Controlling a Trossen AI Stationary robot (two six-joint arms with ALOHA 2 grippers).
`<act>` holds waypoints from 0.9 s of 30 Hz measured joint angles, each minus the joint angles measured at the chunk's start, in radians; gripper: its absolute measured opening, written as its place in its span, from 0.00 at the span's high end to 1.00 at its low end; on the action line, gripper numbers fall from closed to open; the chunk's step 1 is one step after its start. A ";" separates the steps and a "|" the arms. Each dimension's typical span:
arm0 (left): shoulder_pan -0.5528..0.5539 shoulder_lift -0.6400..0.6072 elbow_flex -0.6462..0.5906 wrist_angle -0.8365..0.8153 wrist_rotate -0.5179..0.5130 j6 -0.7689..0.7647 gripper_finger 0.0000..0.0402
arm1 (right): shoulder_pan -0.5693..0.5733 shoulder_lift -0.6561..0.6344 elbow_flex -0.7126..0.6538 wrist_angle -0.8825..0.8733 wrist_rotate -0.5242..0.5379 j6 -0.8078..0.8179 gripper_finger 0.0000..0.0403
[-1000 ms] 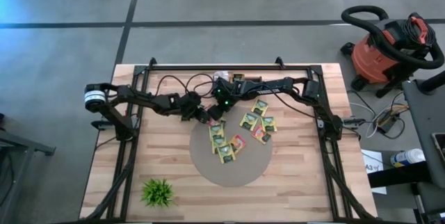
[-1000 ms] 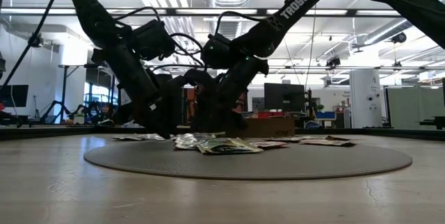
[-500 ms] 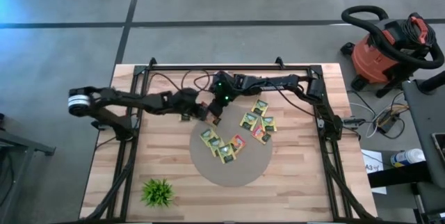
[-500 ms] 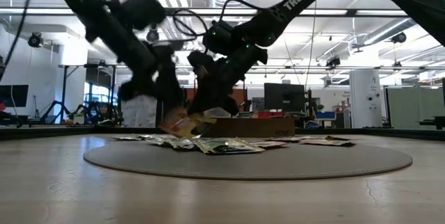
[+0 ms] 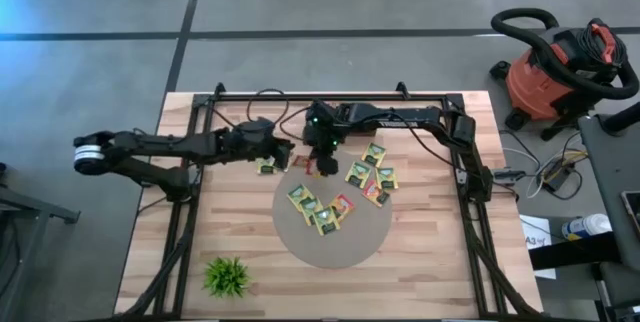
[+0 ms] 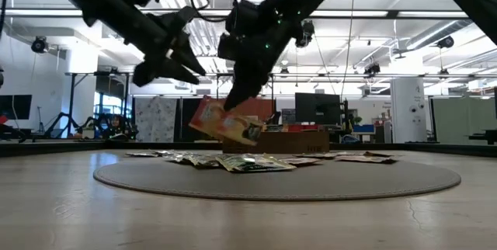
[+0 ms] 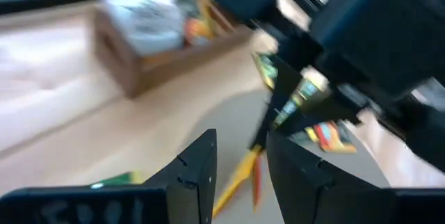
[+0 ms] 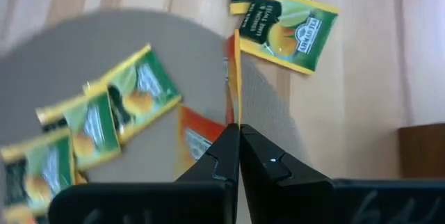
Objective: Pick & Place Tea
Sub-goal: Put the orange tea bag into the middle section of the wooden organizer
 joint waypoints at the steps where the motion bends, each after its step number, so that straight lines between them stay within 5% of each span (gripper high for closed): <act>1: 0.000 0.016 0.000 0.025 0.027 0.014 0.70 | 0.003 0.003 0.011 -0.025 0.012 -0.033 0.98; 11: -0.003 0.201 0.066 0.090 0.225 0.125 0.70 | 0.010 0.007 0.052 -0.107 0.034 -0.110 0.98; 27: -0.003 0.255 0.141 0.001 0.154 0.232 0.70 | 0.015 0.007 0.077 -0.242 0.058 -0.215 0.98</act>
